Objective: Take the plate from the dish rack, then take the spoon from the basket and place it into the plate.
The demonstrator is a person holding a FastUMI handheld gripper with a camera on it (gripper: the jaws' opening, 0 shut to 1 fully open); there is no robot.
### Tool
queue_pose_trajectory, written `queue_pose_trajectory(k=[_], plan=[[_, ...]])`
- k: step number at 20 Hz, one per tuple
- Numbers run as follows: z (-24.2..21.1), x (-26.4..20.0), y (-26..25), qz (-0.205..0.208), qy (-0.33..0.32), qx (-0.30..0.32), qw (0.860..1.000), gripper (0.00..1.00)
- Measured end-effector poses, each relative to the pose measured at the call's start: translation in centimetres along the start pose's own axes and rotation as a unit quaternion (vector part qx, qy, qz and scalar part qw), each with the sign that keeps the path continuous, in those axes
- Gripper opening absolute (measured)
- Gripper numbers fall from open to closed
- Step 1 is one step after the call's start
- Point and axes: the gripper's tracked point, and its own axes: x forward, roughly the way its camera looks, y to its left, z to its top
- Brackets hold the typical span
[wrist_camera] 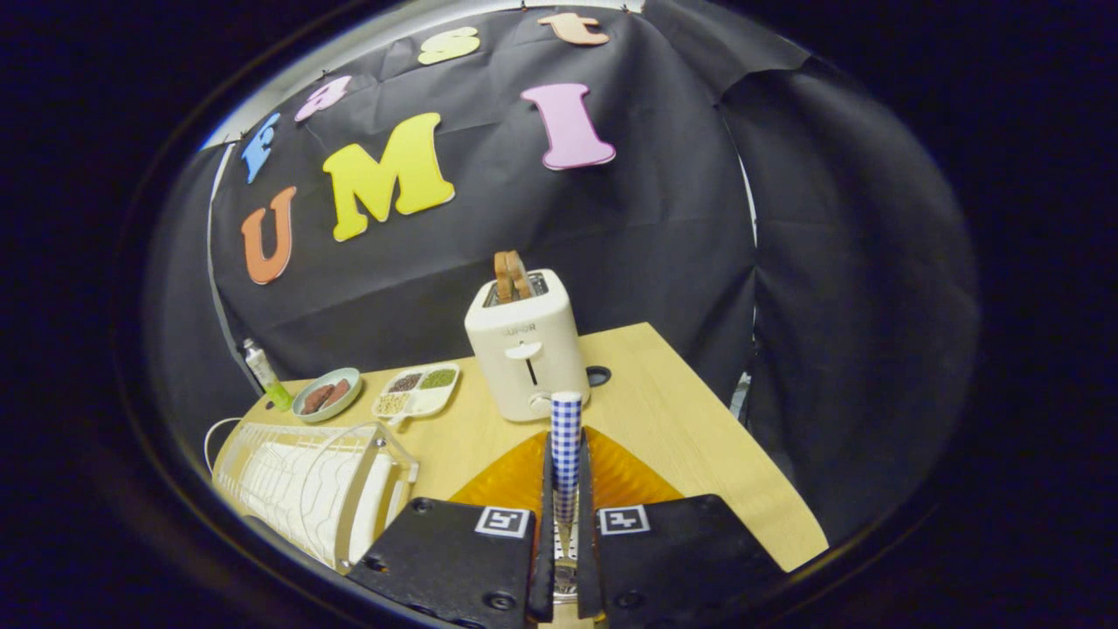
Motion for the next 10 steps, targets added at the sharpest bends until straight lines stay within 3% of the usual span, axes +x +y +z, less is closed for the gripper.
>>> queue_pose_trajectory(k=[3,10], plan=[[3.1,-3.0,1.1,-0.020,-0.050,-0.031,0.998,0.15],[6.9,-12.1,7.1,-0.005,-0.123,-0.094,0.988,0.15]])
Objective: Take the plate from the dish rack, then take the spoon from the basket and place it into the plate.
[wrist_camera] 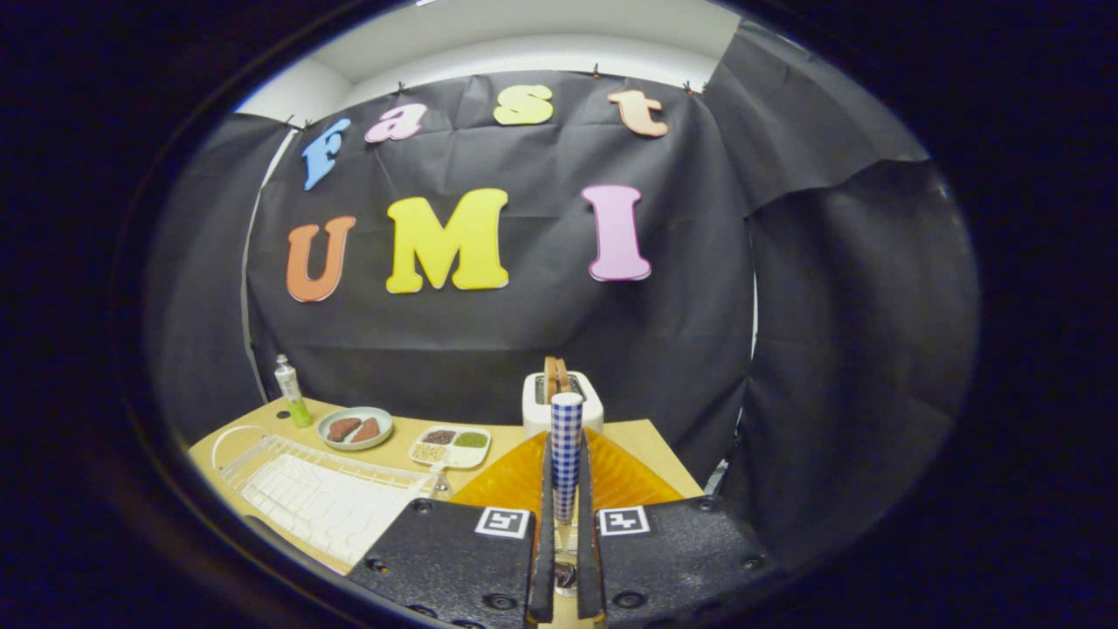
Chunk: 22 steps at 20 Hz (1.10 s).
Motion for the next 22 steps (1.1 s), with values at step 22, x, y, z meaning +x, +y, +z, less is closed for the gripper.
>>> queue_pose_trajectory(k=[22], plan=[[-8.8,-21.0,23.0,0.032,-0.040,0.040,0.998,0.17]])
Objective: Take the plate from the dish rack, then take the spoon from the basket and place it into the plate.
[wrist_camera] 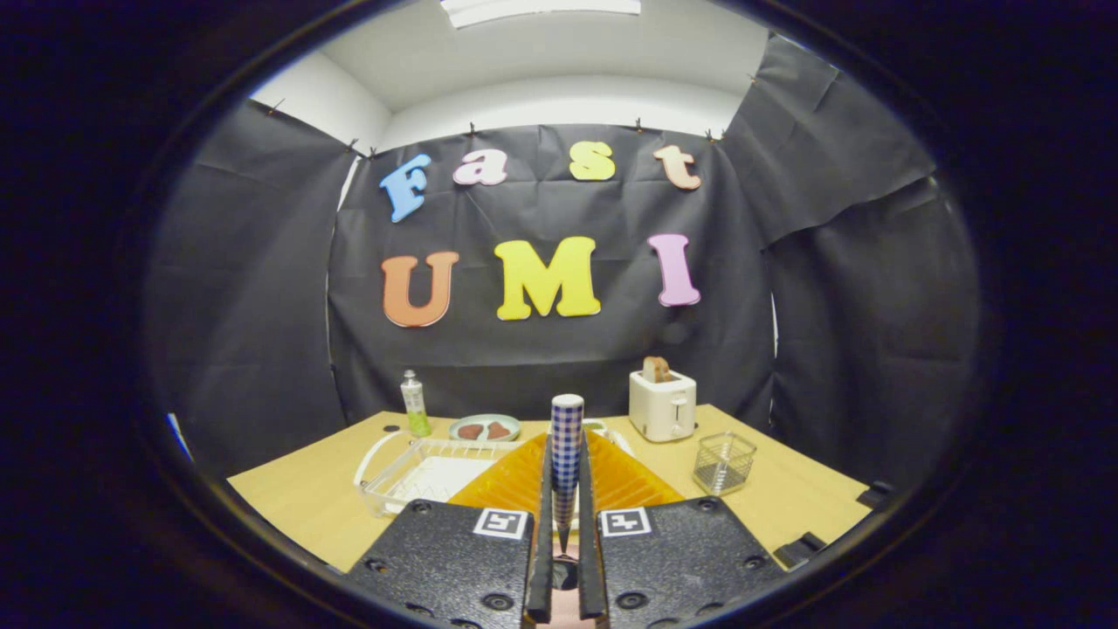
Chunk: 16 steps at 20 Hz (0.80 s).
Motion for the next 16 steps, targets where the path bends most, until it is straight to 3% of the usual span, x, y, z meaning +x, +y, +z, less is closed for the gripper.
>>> queue_pose_trajectory(k=[7,13,16], plan=[[-5.4,1.0,2.3,0.010,0.016,0.007,1.000,0.19],[-8.9,1.9,-0.4,-0.009,0.024,0.002,1.000,0.22],[-8.3,1.5,-1.2,-0.004,0.028,0.018,0.999,0.23]])
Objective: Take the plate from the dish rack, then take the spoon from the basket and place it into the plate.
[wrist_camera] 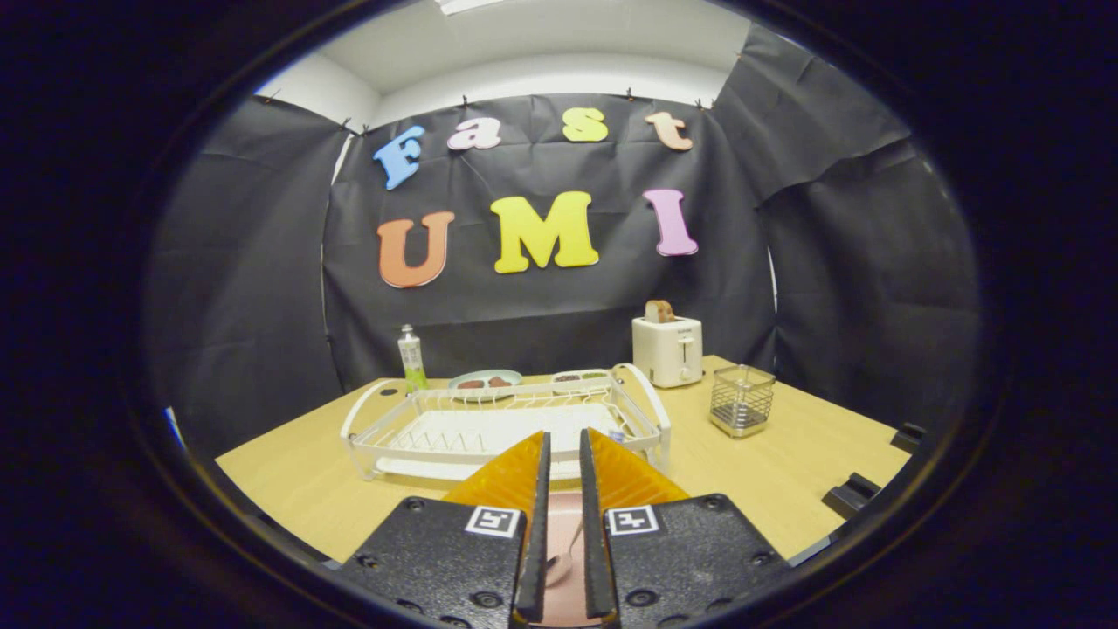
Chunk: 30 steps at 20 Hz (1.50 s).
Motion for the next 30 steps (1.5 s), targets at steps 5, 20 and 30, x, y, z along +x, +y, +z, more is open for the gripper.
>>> queue_pose_trajectory(k=[5,20,30], plan=[[1.9,-2.3,-2.1,0.003,-0.015,0.010,1.000,0.39],[9.0,-9.7,-10.6,-0.014,-0.016,-0.006,1.000,1.00],[9.8,-12.2,-15.9,-0.051,-0.028,-0.022,0.998,1.00]])
